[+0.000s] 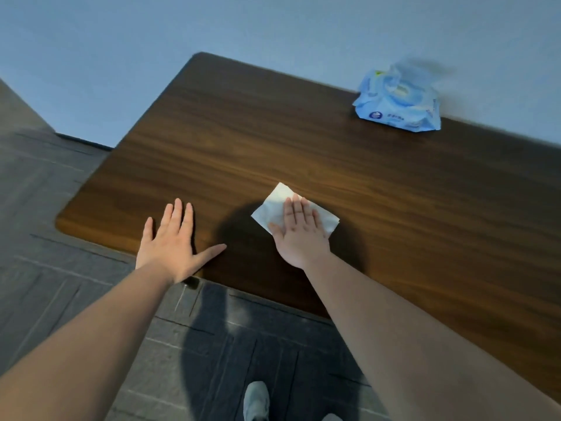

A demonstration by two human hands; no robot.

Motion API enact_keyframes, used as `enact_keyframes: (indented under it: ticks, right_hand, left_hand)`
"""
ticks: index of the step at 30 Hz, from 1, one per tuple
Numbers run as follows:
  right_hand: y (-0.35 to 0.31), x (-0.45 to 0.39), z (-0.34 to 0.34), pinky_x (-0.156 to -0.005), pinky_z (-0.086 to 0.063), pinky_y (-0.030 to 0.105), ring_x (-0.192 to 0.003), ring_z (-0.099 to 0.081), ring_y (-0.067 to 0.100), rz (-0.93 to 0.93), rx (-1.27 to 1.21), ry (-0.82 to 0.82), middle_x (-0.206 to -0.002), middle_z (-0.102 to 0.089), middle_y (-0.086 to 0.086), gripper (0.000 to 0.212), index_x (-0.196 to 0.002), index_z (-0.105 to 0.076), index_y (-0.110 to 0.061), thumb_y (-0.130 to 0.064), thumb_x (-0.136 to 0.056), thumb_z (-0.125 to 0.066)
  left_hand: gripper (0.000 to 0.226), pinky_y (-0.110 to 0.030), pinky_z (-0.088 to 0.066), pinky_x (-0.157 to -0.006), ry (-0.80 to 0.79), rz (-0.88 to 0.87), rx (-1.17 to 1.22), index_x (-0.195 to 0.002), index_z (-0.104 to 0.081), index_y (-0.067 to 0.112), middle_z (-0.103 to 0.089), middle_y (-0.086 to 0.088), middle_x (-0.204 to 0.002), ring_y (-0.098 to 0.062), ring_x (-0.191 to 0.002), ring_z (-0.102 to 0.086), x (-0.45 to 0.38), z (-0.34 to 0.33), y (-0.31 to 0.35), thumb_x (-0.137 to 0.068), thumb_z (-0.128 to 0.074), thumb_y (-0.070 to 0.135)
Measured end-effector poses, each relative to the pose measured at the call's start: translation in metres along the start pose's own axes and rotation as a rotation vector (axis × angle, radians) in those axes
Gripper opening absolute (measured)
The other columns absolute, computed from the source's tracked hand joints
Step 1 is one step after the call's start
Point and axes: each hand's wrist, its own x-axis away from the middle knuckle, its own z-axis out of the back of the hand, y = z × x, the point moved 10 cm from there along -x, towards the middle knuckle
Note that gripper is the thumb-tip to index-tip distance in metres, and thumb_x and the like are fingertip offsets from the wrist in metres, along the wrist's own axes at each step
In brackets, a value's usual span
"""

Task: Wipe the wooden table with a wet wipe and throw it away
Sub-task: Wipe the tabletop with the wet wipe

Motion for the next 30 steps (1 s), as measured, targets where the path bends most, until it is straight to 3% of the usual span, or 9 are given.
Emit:
enact_keyframes:
  ticks: [4,14,21,26,30]
  right_hand:
    - [-0.074,-0.03,-0.004,-0.115,0.013,0.038,-0.143,0.02,0.018,0.13,0.051,-0.015,-0.157,0.021,0.002,0.068,-0.148,0.015,-0.017,-0.055,-0.096,-0.007]
    - [-0.193,-0.064,-0.007,-0.113,0.012,0.037,-0.145,0.013,0.018,0.388,0.144,-0.002,-0.159,0.011,0.003,0.067,-0.15,0.007,-0.016,-0.054,-0.097,-0.012]
    - [-0.193,-0.063,-0.009,-0.115,0.01,0.037,-0.145,0.011,0.017,0.458,0.188,0.023,-0.16,0.008,0.0,0.067,-0.15,0.006,-0.019,-0.056,-0.096,-0.012]
    - [-0.158,-0.047,-0.01,-0.116,0.011,0.037,-0.144,0.015,0.014,0.471,0.191,-0.023,-0.159,0.012,-0.002,0.068,-0.149,0.011,-0.022,-0.057,-0.096,-0.012]
    - [-0.102,-0.033,-0.006,-0.116,0.012,0.036,-0.143,0.018,0.012,0.389,0.162,-0.021,-0.158,0.016,-0.004,0.068,-0.148,0.014,-0.024,-0.059,-0.095,-0.01]
  left_hand:
    - [0.127,-0.048,0.006,-0.116,-0.063,0.113,0.047,-0.15,0.014,0.017,0.02,-0.003,-0.159,-0.019,-0.145,0.017,-0.003,-0.009,-0.055,-0.056,-0.019,0.097]
    - [0.119,-0.047,0.012,-0.115,0.0,0.079,0.021,-0.146,0.023,0.015,0.025,-0.001,-0.157,-0.016,-0.143,0.024,-0.01,-0.016,-0.06,-0.064,-0.015,0.093]
    - [0.119,-0.047,0.01,-0.115,0.023,0.075,0.015,-0.148,0.018,0.015,0.021,-0.001,-0.159,-0.017,-0.144,0.021,-0.008,-0.013,-0.057,-0.062,-0.012,0.092]
    - [0.117,-0.047,0.005,-0.116,0.033,0.087,0.004,-0.15,0.012,0.016,0.015,-0.003,-0.16,-0.018,-0.146,0.015,-0.007,-0.008,-0.056,-0.066,-0.019,0.09]
    - [0.09,-0.047,0.005,-0.118,0.088,-0.017,-0.004,-0.152,0.0,0.021,0.005,0.001,-0.161,-0.013,-0.146,0.009,0.003,-0.003,-0.025,-0.084,-0.023,0.075]
